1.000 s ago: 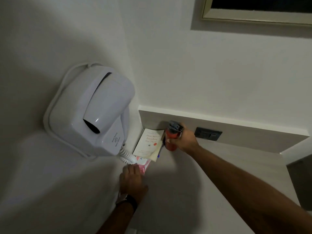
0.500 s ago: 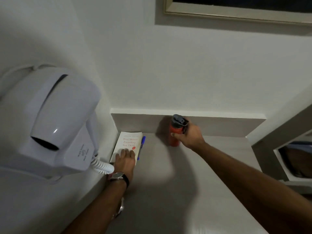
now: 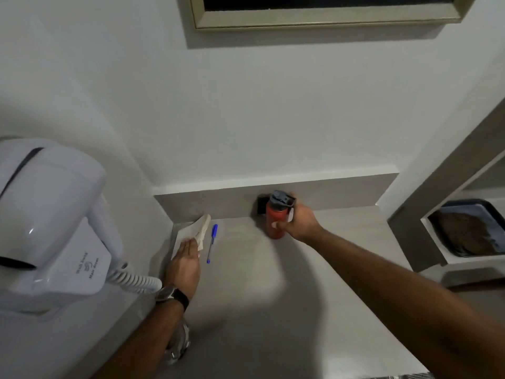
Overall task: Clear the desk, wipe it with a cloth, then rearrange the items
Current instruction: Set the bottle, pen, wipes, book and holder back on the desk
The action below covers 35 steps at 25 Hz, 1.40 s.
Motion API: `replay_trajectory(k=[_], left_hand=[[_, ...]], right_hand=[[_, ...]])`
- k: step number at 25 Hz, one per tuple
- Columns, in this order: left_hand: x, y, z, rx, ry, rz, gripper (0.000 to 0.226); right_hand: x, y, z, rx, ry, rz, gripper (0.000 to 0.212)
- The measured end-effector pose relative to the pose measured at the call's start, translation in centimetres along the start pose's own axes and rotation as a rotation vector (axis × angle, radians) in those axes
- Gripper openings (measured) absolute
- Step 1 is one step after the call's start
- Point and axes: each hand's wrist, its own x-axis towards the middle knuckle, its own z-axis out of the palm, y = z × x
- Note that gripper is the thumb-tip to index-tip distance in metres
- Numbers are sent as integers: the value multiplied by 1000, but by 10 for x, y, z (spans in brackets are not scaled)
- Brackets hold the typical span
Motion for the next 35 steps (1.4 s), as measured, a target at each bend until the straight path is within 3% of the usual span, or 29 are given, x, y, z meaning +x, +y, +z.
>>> replay_trajectory(k=[2,3,5,6,8,10,13,17,20,23,27,31,33,35], left_hand=[[-15,24,-23,-191,180,-52,37],[-27,40,-30,-268,247,-8,37],[-55,83,-33,-278,308,189,44],[-70,110,-28,-238,290,314,47],[-96,163,-14,-131,189,488,49],[-115,205,-7,-103,8,515,44],[-133,228,5,24,-214,521,42],[-125,214,24,-59,-177,648,37],[-93,170,17,-186,-110,451,32],[-19,111,7,-11,-96,30,26],[46,58,15,183,-203,-207,38],[60,55,29,65,-219,-252,30],[60,63,28,68,-185,-148,24],[49,82,25,158,-164,62,22]], right_hand=[[-17,1,-5,-46,40,104,104],[-31,6,-4,-41,78,178,100],[-63,24,13,134,41,332,70],[-80,34,25,328,-52,430,55],[-109,51,43,684,-229,606,47],[-126,73,52,748,-230,667,44],[-136,102,52,511,-111,614,32],[-141,120,52,49,-151,418,26],[-143,125,53,-38,-71,357,22],[-141,130,57,-51,-30,369,20],[-137,139,64,-130,-46,374,5],[-137,144,73,-223,-49,358,12],[-142,148,73,-278,-40,330,15],[-147,154,73,-299,-55,321,20]])
